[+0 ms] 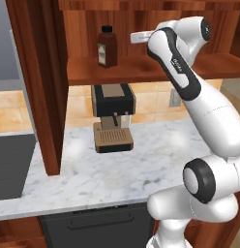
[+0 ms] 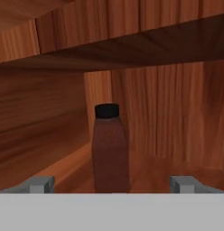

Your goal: Collect the paprika, ketchup, and shaker from the cabinet and place them next to the stove.

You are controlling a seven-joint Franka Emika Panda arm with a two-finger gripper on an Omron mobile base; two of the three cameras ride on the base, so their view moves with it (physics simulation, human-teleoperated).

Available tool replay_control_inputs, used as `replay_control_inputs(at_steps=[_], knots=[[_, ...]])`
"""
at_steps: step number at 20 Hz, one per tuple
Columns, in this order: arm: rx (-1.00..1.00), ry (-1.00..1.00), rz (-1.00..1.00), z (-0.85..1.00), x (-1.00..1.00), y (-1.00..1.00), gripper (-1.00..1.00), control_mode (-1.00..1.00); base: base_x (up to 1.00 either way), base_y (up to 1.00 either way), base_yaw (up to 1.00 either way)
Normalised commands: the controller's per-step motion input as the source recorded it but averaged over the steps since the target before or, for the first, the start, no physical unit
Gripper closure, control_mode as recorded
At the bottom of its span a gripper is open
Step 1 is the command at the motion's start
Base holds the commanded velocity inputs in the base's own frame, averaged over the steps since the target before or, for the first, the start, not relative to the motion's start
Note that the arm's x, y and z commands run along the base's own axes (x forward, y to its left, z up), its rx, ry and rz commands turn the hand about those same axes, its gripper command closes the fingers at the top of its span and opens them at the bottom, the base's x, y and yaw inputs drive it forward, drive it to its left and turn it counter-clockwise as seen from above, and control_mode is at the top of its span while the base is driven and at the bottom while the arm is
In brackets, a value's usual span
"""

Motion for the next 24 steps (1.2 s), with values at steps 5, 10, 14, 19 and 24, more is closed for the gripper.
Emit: replay_control_inputs(at_steps=[5, 10, 14, 19, 24], knots=[[0.0, 0.01, 0.0, -0.01, 0.36, 0.14, -1.0, -1.0, 0.0, 0.0, 0.0], [-0.02, 0.0, 0.0, -0.08, 0.33, 0.11, -1.0, -1.0, 0.0, 0.0, 0.0], [-0.12, 0.0, 0.0, -0.25, 0.2, 0.18, -1.0, -1.0, 0.0, 0.0, 0.0], [-0.11, -0.01, 0.0, -0.17, 0.11, 0.22, -1.0, -1.0, 0.0, 0.0, 0.0], [0.0, 0.0, 0.0, 0.0, 0.19, 0.19, -1.0, -1.0, 0.0, 0.0, 0.0]])
